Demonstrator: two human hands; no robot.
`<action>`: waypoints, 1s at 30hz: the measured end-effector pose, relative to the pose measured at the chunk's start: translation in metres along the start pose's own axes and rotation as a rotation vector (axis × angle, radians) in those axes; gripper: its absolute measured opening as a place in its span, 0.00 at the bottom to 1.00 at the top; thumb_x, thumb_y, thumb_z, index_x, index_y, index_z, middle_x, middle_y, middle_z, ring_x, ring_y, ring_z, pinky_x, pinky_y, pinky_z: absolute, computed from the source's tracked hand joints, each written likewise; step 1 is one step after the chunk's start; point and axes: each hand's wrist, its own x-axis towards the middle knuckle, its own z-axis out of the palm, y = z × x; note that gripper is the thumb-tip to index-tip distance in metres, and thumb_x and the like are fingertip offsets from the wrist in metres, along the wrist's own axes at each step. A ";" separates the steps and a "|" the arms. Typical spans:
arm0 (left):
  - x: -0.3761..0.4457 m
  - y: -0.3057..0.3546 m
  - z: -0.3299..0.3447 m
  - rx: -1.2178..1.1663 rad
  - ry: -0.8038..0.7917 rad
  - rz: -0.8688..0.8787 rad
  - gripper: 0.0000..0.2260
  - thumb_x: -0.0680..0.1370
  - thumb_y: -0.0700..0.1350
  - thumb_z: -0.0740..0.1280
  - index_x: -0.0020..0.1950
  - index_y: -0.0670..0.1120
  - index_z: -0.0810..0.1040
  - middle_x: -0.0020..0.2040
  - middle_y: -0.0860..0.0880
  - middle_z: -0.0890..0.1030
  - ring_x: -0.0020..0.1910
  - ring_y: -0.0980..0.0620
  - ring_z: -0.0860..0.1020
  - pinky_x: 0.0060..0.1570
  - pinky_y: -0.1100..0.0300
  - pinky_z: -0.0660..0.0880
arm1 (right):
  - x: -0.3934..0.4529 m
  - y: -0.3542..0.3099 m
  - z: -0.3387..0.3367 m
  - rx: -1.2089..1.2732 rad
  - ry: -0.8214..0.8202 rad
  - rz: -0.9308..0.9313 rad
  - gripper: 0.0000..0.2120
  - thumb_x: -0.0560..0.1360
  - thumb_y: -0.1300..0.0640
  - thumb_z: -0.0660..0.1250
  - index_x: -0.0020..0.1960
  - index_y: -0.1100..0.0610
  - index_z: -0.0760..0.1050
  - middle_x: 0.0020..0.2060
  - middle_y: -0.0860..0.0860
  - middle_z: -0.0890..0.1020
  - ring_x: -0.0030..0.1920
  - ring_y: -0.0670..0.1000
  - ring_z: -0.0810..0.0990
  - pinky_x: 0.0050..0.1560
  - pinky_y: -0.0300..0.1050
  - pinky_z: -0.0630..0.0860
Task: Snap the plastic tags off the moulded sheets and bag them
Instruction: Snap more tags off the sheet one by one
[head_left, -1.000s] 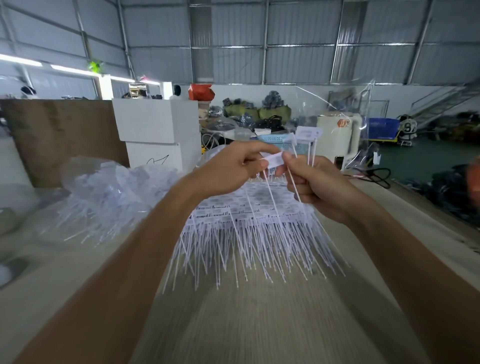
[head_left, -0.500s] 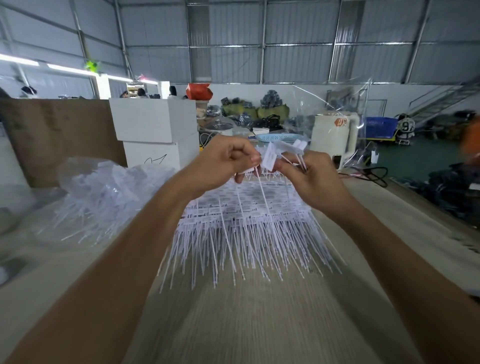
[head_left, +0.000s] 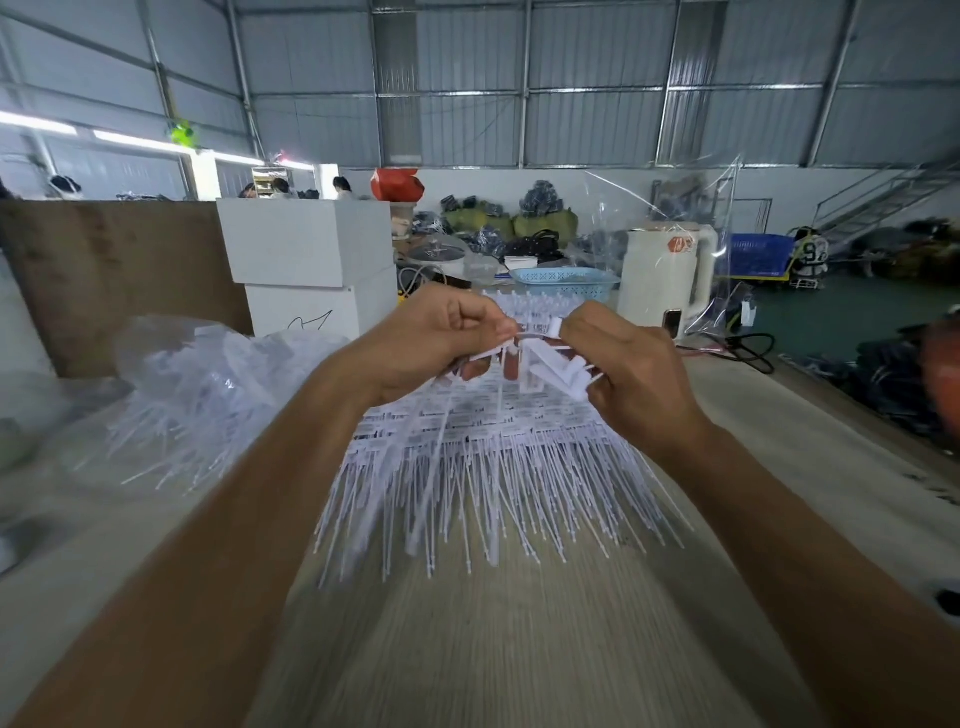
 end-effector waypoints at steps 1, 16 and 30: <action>0.001 0.000 0.000 -0.030 0.000 0.003 0.13 0.77 0.52 0.69 0.50 0.43 0.85 0.30 0.51 0.81 0.26 0.56 0.70 0.26 0.65 0.64 | 0.000 -0.001 0.000 -0.013 0.002 0.006 0.11 0.73 0.70 0.63 0.51 0.64 0.82 0.39 0.57 0.80 0.29 0.58 0.75 0.26 0.40 0.68; 0.006 0.011 0.005 0.046 0.136 0.031 0.05 0.80 0.38 0.68 0.49 0.39 0.84 0.29 0.51 0.80 0.27 0.57 0.74 0.30 0.70 0.69 | 0.006 -0.011 -0.001 0.028 -0.140 0.245 0.17 0.81 0.45 0.52 0.44 0.58 0.66 0.32 0.50 0.71 0.28 0.55 0.65 0.28 0.40 0.54; 0.009 0.011 0.010 0.172 0.139 -0.020 0.11 0.80 0.44 0.70 0.37 0.44 0.78 0.26 0.50 0.79 0.28 0.45 0.70 0.35 0.61 0.71 | -0.006 0.000 0.010 -0.022 -0.235 0.230 0.08 0.73 0.65 0.61 0.50 0.63 0.76 0.38 0.59 0.82 0.29 0.55 0.69 0.31 0.43 0.63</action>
